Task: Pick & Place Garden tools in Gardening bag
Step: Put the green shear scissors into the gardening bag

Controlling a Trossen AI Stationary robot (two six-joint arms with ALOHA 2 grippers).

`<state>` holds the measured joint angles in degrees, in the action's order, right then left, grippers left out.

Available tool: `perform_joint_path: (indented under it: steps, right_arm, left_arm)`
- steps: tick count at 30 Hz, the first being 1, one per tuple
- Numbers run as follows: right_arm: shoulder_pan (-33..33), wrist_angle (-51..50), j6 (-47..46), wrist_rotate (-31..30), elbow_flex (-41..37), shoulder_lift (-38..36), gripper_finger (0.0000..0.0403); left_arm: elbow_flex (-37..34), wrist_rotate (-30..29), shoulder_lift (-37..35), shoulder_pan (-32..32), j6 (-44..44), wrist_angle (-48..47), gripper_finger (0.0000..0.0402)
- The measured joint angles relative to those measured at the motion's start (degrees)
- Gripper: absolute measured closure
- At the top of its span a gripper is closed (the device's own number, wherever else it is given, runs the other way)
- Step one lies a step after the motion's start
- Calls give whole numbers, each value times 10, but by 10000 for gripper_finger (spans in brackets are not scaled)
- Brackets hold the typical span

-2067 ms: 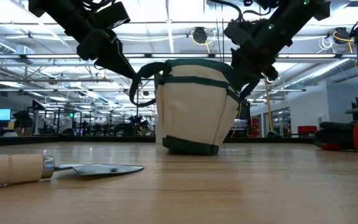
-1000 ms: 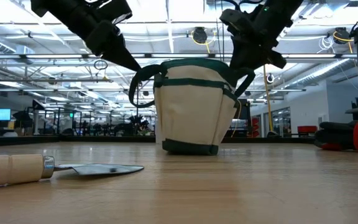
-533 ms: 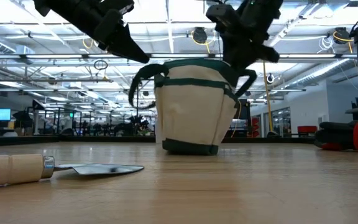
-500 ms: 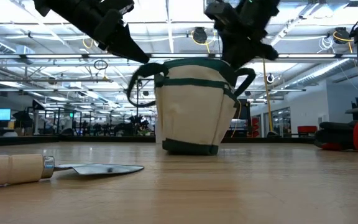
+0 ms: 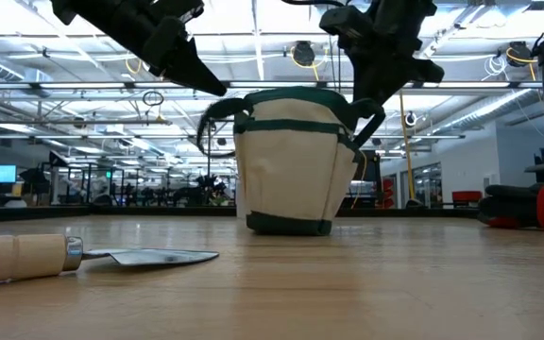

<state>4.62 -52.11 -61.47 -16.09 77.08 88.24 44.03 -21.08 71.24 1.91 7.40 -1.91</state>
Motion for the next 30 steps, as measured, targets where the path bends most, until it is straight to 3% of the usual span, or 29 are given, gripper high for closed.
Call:
perform_joint_path:
  steps: [15,23,30]
  right_arm:
    - [-32,44,27,-1,-1,20,349]
    - [-43,76,58,52,-1,62,344]
    - [-42,133,104,73,-1,54,346]
  left_arm:
    - [0,0,0,0,-7,0,270]
    - [0,0,0,0,-4,0,270]
    - [0,0,0,0,-2,-1,270]
